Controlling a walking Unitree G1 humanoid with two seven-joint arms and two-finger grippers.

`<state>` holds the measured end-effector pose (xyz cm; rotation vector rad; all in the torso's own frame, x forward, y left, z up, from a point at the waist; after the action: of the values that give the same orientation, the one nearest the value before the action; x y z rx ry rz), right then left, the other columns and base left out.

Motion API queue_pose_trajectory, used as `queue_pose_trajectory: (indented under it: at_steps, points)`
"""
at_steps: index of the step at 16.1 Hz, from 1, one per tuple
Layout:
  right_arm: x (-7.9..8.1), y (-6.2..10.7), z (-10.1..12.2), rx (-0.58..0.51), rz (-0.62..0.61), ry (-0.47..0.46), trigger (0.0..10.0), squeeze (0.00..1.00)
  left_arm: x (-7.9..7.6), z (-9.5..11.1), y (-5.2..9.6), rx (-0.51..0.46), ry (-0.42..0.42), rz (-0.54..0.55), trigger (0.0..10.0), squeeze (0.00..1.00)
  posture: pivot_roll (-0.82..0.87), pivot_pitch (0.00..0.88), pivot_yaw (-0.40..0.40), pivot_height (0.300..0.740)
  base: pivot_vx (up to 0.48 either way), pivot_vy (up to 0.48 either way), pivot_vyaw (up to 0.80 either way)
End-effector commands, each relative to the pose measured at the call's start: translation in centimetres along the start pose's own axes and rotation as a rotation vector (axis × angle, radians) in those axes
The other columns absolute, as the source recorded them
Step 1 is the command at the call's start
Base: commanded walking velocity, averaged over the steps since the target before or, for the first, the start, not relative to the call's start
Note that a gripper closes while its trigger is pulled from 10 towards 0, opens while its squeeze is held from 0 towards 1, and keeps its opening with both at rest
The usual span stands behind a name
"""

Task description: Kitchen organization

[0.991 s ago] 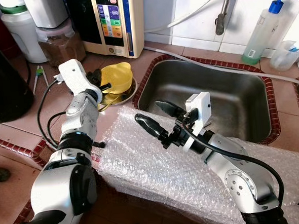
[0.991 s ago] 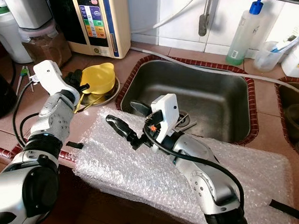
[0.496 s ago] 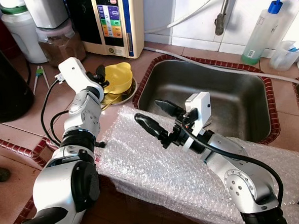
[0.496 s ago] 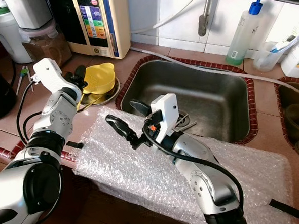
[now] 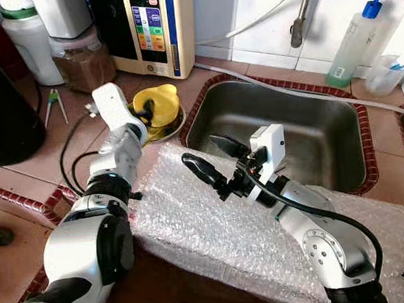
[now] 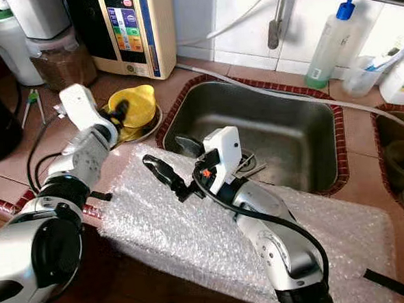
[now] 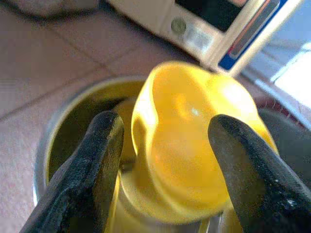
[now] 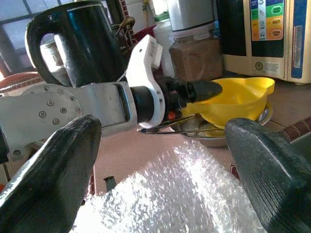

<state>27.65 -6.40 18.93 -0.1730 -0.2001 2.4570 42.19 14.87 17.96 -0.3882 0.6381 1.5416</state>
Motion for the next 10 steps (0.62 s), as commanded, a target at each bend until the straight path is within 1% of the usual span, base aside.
queue_pose_trajectory:
  at_steps: [1, 2, 3, 4, 5, 8, 10]
  points:
    - [0.5, 0.1, 0.1, -0.001, 0.026, -0.002, 10.0, 0.0, -0.4, -0.1, -0.1, 0.024, -0.012, -0.009, 10.0, 0.0, -0.07, 0.088, 0.046, 0.74, 0.0, 0.0, 0.0]
    - [0.7, 0.1, 0.1, -0.004, 0.041, -0.005, 10.0, 0.0, -0.3, -0.3, -0.1, 0.037, -0.018, -0.004, 10.0, 0.0, -0.07, 0.087, 0.046, 0.74, 0.0, 0.0, 0.0]
    - [0.8, 0.2, 0.1, -0.002, 0.045, -0.005, 10.0, 0.0, -0.2, -0.4, -0.1, 0.049, -0.02, 0.001, 4.7, 0.0, -0.07, 0.089, 0.046, 0.74, 0.0, 0.0, 0.0]
    - [0.8, 0.2, 0.1, 0.0, 0.044, -0.004, 10.0, 0.0, -0.2, -0.4, -0.1, 0.053, -0.022, 0.003, 1.3, 0.0, -0.07, 0.088, 0.046, 0.74, 0.0, 0.0, 0.0]
    - [0.8, 0.2, 0.1, 0.001, 0.043, -0.003, 10.0, 0.0, 0.0, -0.5, -0.1, 0.058, -0.012, 0.01, 0.0, 0.0, -0.07, 0.089, 0.047, 0.74, 0.0, 0.0, 0.0]
    - [0.7, 0.2, 0.1, 0.003, 0.042, -0.002, 10.0, 0.0, 0.4, -0.8, 0.0, 0.071, -0.01, 0.022, 0.0, 0.0, -0.07, 0.091, 0.045, 0.74, 0.0, 0.0, 0.0]
    - [0.7, 0.2, 0.0, 0.005, 0.042, -0.002, 10.0, 0.0, 0.7, -1.0, 0.1, 0.076, 0.01, 0.037, 0.0, 0.0, -0.07, 0.091, 0.044, 0.74, 0.0, 0.0, 0.0]
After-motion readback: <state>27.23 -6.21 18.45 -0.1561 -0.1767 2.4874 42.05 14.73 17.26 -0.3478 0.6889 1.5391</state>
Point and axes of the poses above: a point about 5 cm out from each wrist's last joint towards the gripper, its own y axis pointing back from the gripper into the wrist, its own z axis along the axis of the wrist's last joint, x = y × z, the point moved 1 cm from there along -y, pointing out of the wrist towards the gripper, and after that the axes turned 15 degrees about y, right-handed, at the moved point
